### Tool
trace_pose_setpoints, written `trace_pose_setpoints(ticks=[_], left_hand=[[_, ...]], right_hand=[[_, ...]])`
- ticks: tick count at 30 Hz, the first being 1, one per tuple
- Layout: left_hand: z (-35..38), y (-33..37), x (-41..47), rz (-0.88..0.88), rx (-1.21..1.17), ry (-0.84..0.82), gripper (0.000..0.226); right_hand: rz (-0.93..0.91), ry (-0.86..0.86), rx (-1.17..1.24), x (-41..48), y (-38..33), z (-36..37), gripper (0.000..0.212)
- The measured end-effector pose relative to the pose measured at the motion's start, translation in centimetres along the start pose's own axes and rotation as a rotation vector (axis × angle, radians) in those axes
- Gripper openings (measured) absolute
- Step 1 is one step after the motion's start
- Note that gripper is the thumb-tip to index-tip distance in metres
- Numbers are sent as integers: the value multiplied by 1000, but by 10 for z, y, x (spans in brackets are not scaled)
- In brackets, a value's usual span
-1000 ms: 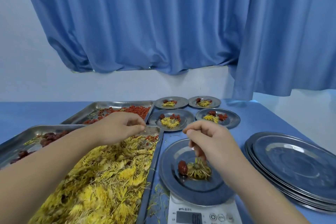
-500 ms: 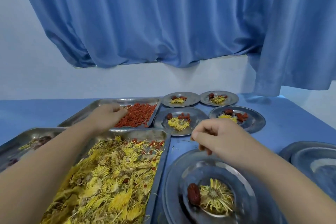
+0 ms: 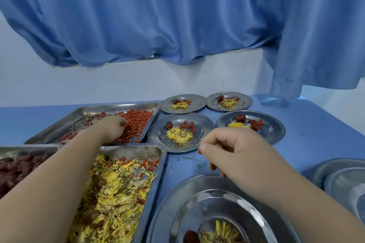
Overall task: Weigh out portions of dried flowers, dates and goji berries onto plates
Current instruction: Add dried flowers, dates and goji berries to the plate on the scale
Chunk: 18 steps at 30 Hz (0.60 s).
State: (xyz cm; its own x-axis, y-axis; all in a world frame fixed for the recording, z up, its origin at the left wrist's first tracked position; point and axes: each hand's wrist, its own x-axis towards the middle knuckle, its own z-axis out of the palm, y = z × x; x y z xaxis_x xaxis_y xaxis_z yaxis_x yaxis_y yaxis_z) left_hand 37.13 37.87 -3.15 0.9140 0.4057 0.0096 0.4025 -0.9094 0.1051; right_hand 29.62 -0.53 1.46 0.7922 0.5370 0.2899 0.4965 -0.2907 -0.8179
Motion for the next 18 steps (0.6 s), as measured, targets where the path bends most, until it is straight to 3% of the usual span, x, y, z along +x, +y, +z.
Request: trace_pose_setpoints(ticks=[5,13,18], left_hand=[[7,19,2,38,77,-204,33],[-11,23,-10,98,-2,-161,36],[-21,15,-21,128,-74,-324,46]], right_hand=[[-15,5,-17,0,0,0,22],[-46,-11,-67,-2,-1,5,23],[-12,-7,-10,-3,-3,1,22]])
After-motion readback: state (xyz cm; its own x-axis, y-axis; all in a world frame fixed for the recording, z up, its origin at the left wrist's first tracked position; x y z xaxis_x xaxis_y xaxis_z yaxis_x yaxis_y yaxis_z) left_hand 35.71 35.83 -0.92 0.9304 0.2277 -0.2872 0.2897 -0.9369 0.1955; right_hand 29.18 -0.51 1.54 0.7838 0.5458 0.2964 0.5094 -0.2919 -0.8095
